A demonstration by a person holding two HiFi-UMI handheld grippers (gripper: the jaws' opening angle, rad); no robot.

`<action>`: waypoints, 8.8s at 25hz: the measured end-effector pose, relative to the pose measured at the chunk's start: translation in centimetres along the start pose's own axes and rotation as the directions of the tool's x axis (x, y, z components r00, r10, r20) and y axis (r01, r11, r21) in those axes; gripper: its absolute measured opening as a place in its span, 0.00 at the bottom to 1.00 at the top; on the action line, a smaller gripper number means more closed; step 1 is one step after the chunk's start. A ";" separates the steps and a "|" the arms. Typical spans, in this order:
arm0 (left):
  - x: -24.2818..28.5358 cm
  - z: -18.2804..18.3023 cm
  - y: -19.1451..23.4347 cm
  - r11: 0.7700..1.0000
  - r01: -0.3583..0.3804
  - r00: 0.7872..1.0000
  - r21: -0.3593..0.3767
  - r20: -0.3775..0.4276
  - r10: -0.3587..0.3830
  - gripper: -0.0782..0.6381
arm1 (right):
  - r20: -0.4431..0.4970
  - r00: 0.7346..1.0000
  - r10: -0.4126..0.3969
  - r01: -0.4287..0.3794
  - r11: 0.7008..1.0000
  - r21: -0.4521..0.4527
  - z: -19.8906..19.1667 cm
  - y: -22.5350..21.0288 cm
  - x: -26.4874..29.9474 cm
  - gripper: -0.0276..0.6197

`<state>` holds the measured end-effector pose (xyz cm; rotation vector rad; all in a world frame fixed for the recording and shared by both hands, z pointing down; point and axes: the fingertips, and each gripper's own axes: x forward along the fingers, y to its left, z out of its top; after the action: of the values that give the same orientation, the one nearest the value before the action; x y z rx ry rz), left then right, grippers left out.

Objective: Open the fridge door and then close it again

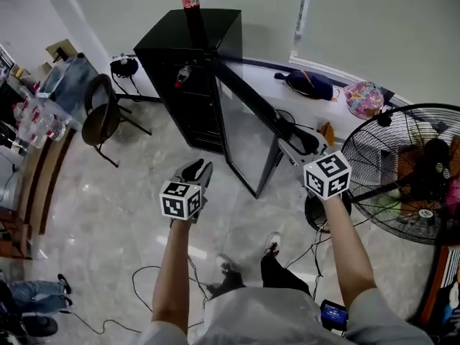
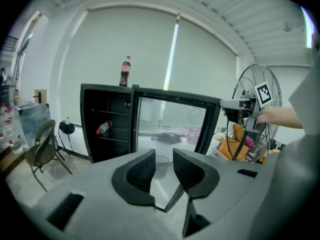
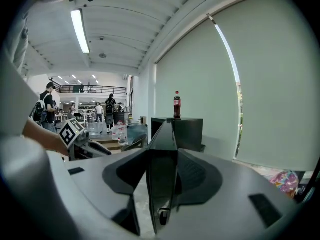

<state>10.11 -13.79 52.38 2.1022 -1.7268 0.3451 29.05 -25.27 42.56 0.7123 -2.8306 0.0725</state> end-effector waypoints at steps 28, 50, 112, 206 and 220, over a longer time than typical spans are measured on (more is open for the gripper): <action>-7.6 5.7 2.2 0.990 -0.112 0.991 0.083 0.084 0.105 0.25 | -0.022 0.949 -0.315 0.315 0.949 -0.018 1.7 -9.1 -0.6 0.34; -19.5 16.7 4.0 0.942 -0.266 0.926 0.203 0.327 0.191 0.28 | 0.192 0.978 -0.081 0.108 0.985 -0.136 13.0 3.4 -2.6 0.41; 1.9 10.2 0.6 0.970 0.102 0.995 0.221 -0.007 -0.103 0.48 | -0.045 0.959 -0.278 0.282 0.948 0.146 -4.6 -10.4 2.2 0.47; -11.5 -0.1 19.4 0.923 0.349 0.937 0.164 -0.023 -0.350 0.48 | -0.135 0.990 0.049 -0.042 0.998 0.053 -1.2 27.7 17.9 0.20; -9.8 -4.5 19.6 0.910 0.383 0.923 0.159 -0.117 -0.368 0.48 | -0.157 0.980 0.125 -0.124 0.992 0.018 0.4 30.8 24.5 0.19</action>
<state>-10.78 -6.28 55.04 2.4492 -1.2425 0.4802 -6.62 -9.46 47.87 0.5066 -2.7212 0.1545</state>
